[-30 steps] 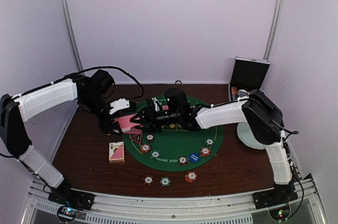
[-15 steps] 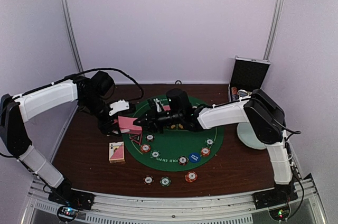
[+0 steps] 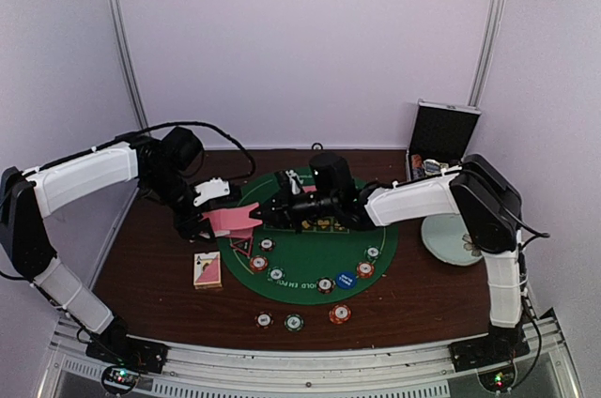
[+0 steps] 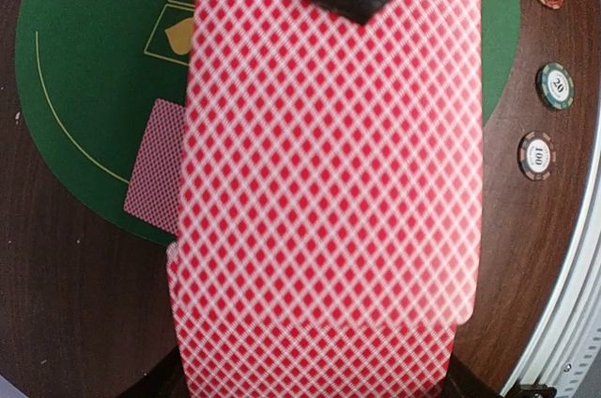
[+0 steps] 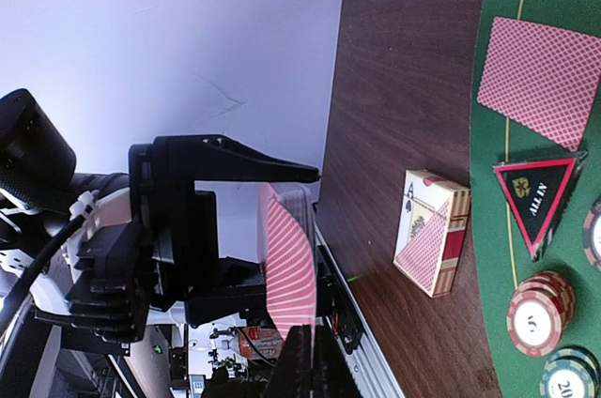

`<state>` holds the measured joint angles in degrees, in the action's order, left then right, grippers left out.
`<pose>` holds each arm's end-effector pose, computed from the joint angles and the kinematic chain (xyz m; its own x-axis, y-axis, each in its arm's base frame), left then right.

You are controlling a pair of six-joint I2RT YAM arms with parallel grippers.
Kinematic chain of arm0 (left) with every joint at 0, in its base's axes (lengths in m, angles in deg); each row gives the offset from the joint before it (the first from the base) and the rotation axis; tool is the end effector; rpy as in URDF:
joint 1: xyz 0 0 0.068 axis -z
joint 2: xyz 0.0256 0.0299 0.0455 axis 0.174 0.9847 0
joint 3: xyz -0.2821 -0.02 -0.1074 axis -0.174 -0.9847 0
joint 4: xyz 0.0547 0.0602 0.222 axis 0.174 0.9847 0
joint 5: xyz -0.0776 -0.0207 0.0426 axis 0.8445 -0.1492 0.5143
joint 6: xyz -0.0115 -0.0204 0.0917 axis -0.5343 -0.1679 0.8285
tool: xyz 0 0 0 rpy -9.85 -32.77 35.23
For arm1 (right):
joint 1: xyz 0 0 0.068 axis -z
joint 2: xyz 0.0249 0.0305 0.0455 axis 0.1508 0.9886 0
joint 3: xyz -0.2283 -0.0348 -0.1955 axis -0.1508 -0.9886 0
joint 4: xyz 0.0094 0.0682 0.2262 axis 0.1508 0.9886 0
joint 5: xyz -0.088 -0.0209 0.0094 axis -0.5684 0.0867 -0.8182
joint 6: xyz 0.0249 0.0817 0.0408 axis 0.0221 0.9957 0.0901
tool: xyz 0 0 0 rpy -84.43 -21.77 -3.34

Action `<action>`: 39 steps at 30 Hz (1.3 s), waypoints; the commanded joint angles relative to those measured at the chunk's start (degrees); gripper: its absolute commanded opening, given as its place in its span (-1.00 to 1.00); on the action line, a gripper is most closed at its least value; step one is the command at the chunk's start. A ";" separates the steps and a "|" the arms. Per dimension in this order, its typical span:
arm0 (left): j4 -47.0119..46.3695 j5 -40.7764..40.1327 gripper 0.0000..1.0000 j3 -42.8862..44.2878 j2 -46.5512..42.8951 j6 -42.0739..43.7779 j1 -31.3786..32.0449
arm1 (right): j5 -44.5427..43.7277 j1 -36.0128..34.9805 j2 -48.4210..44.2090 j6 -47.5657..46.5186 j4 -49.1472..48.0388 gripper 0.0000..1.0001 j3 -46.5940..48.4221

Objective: Distribute texas hold em gaming equipment

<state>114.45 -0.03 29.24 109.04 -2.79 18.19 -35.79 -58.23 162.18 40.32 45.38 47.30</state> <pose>0.2356 -0.1514 0.2544 -0.3857 0.8419 -0.3774 0.9144 0.4033 -0.0348 0.2815 0.4239 0.2373 -0.9890 -0.1175 -0.0904 -0.1103 0.1756 0.9783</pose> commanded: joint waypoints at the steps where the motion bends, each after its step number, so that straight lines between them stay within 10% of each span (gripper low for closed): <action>1: -1.92 -0.20 -0.80 -0.57 -1.10 0.83 0.01 | 0.21 1.22 -3.91 0.79 -3.02 -1.00 -3.17; 15: -1.88 -0.52 -0.80 -0.89 -1.37 0.99 0.01 | 0.57 7.79 -13.82 0.48 -5.38 -1.00 -21.50; 29: -1.17 0.24 -0.80 0.76 -1.17 0.97 0.01 | -5.72 14.00 -24.53 -21.57 28.72 -1.00 -28.68; 39: -0.49 0.30 -0.81 0.92 -1.32 0.97 0.01 | -5.80 13.88 -20.86 -23.33 29.85 -1.00 -27.83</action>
<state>114.47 -0.81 28.43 109.02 -2.70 18.19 -40.34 -44.53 139.71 18.97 73.92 18.10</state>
